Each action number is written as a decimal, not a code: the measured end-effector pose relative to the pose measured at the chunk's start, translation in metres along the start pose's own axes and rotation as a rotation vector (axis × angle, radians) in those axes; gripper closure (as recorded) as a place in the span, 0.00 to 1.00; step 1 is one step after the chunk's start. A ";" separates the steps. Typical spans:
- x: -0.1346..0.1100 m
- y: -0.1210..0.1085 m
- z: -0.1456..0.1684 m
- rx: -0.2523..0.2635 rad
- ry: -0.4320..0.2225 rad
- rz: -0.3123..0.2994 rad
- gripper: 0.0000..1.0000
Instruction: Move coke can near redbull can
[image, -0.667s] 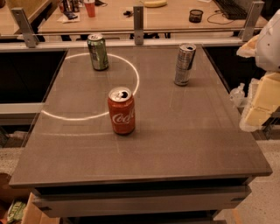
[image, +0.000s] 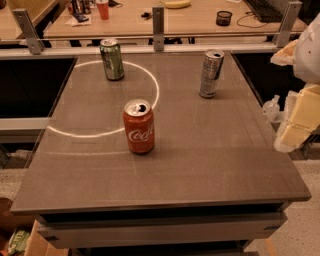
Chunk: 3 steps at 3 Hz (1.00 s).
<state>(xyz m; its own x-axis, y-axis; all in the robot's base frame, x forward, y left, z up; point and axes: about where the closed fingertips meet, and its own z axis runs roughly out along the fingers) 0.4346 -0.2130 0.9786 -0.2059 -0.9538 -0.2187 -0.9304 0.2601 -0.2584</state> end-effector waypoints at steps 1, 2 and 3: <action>0.003 0.010 0.003 0.022 -0.091 -0.018 0.00; 0.005 0.024 0.013 0.032 -0.259 -0.051 0.00; -0.008 0.045 0.022 0.007 -0.429 -0.079 0.00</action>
Offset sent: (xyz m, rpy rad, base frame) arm -0.0607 0.0853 0.0127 0.7878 -0.1447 0.3161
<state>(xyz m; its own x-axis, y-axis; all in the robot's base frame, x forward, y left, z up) 0.4013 -0.1901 0.9486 0.0118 -0.8221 -0.5692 -0.9358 0.1916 -0.2961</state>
